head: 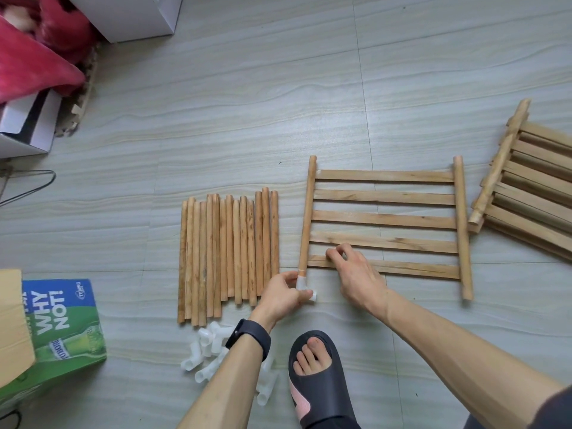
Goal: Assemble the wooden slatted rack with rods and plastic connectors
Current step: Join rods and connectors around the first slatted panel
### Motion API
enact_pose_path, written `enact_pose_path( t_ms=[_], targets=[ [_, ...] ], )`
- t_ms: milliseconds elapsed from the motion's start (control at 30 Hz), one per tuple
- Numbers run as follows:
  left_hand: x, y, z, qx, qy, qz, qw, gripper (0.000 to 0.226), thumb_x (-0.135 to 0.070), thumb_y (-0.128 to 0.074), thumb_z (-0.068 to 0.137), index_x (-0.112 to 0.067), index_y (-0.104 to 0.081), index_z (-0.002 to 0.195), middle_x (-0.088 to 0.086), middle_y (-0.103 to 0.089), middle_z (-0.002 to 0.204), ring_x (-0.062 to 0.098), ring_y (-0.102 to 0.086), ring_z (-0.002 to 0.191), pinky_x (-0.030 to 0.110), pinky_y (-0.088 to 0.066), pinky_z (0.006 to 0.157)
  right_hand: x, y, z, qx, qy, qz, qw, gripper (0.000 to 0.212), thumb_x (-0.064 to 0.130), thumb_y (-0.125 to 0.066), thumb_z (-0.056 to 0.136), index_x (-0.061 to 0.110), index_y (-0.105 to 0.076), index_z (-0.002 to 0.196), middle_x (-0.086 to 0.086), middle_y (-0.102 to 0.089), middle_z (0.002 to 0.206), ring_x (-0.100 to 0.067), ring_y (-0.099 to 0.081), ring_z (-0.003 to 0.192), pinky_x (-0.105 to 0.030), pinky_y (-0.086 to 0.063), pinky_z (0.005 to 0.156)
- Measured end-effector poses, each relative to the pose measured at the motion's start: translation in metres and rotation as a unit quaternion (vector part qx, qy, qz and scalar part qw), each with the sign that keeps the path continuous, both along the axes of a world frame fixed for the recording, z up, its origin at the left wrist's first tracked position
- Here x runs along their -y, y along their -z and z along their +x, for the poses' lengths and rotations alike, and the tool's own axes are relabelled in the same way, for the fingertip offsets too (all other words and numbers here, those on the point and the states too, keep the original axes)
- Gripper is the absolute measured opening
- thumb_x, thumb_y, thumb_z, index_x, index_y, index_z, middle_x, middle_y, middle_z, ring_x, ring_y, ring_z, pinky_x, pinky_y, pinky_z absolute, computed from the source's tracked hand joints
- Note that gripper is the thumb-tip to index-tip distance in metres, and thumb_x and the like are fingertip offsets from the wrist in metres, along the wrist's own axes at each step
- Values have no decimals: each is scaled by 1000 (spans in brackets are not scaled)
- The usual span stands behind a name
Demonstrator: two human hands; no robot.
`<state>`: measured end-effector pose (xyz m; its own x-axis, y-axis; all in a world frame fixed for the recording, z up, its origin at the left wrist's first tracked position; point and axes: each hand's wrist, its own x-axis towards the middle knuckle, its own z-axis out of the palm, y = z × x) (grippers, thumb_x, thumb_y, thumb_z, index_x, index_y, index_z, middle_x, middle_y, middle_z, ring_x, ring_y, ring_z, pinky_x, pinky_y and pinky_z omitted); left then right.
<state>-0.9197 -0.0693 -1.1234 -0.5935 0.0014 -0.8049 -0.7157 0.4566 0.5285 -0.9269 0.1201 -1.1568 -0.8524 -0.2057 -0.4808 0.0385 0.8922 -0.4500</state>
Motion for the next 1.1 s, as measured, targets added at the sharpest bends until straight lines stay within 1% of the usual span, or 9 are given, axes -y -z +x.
enact_pose_path(
  t_ms=[67,100,167,233,333,433,767,967,1100],
  targets=[
    [2,-3,0,-57,165,-79,981,86,-21,-83,80,-21,-36,152,-5,-59,125,13,-59,111,26,-46,95,1,0,1,0,2,2,1000,62,-8,-48,88,25,-37,140,-3,-32,143,-30,-46,120,-39,-48,91],
    [3,-3,2,-87,250,-126,956,100,-24,-81,81,-26,-17,159,-2,-57,130,17,-59,111,30,-48,95,1,0,2,0,1,0,1000,62,-7,-48,89,26,-37,140,-2,-33,143,-29,-46,120,-39,-48,92],
    [4,0,4,-137,382,-212,889,108,-23,-71,88,-33,10,159,5,-54,134,24,-62,106,39,-53,89,-1,1,1,1,-8,-5,1000,62,-7,-50,89,28,-37,140,-1,-33,142,-27,-47,117,-38,-49,92],
    [3,0,3,-178,449,-265,835,106,-21,-65,93,-28,17,159,6,-50,137,27,-62,103,40,-54,83,-3,2,0,3,-17,-8,1000,64,-7,-52,89,28,-37,140,-1,-33,142,-27,-47,117,-39,-50,93],
    [0,-1,3,-208,487,-286,798,106,-30,-67,92,-15,14,160,8,-37,151,27,-53,123,38,-50,96,-4,2,0,7,-24,-9,1000,67,-8,-53,86,27,-38,141,-3,-34,141,-28,-47,119,-40,-49,95],
    [1,0,4,-214,508,-285,784,108,-45,-65,93,-9,12,160,9,-29,156,26,-46,132,35,-44,104,-5,1,-1,12,-24,-7,1000,74,-8,-55,85,26,-35,147,-3,-33,141,-29,-49,119,-39,-50,94],
    [13,7,2,-251,551,-308,734,90,-52,-49,99,-13,3,161,8,-40,153,25,-46,130,35,-43,99,-4,1,-2,15,-28,-15,999,63,-7,-50,89,28,-39,140,-3,-33,135,-28,-48,109,-33,-44,82],
    [13,7,4,-257,553,-311,729,84,-43,-49,102,-12,2,161,9,-40,153,25,-45,132,35,-42,99,-1,0,-1,15,-33,8,999,65,-5,-52,90,28,-35,143,-4,-30,139,-28,-46,113,-34,-45,88],
    [20,-3,6,-266,528,-302,748,78,-34,-54,101,-18,-9,162,4,-40,153,22,-47,130,34,-43,98,2,0,2,24,-42,22,999,71,-7,-55,85,27,-31,143,-5,-27,138,-28,-42,114,-36,-47,94]
  ],
)
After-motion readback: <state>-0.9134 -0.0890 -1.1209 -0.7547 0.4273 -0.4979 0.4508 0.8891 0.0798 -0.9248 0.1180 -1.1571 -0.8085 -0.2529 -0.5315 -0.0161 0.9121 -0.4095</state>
